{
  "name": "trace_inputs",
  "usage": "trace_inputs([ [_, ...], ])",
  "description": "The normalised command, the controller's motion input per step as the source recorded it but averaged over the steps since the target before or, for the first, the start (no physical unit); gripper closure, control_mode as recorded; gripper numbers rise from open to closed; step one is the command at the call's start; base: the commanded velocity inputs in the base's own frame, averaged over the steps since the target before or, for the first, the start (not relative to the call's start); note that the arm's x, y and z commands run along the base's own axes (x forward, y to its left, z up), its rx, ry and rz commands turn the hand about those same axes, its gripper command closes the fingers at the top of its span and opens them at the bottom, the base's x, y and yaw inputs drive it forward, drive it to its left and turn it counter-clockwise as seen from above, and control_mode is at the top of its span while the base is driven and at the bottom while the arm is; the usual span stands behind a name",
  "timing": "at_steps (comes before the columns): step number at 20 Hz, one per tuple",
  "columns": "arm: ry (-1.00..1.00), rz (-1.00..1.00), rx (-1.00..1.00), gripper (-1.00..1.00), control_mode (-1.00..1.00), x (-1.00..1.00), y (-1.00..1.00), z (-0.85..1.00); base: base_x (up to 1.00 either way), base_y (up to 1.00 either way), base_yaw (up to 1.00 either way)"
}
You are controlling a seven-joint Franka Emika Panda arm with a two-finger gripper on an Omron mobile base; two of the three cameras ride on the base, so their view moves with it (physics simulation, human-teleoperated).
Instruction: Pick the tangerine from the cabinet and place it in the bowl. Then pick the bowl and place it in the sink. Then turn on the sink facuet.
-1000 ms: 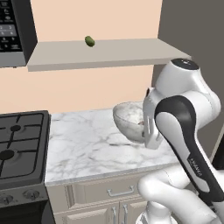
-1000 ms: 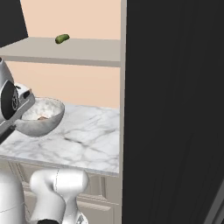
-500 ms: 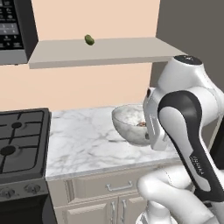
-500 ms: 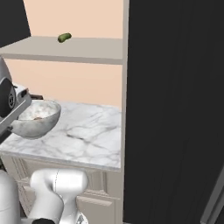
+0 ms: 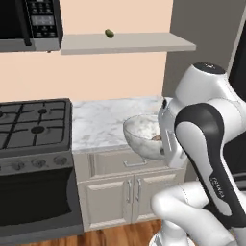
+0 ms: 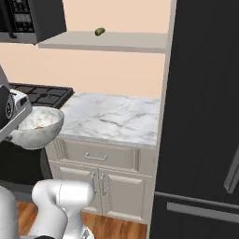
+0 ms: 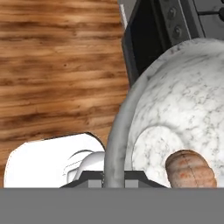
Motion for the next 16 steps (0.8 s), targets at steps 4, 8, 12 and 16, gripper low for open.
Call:
trace_inputs([
  [4,0.0,0.0,0.0,1.0,1.0,0.0,0.0,0.0,-0.26,0.52,0.67],
  [8,0.0,0.0,0.0,1.0,1.0,0.0,0.0,0.0,-0.11,0.5,0.89],
  [12,0.0,0.0,0.0,1.0,1.0,0.0,0.0,0.0,-0.11,0.39,0.92],
  [16,0.0,0.0,0.0,1.0,1.0,0.0,0.0,0.0,-0.03,0.28,0.92],
])
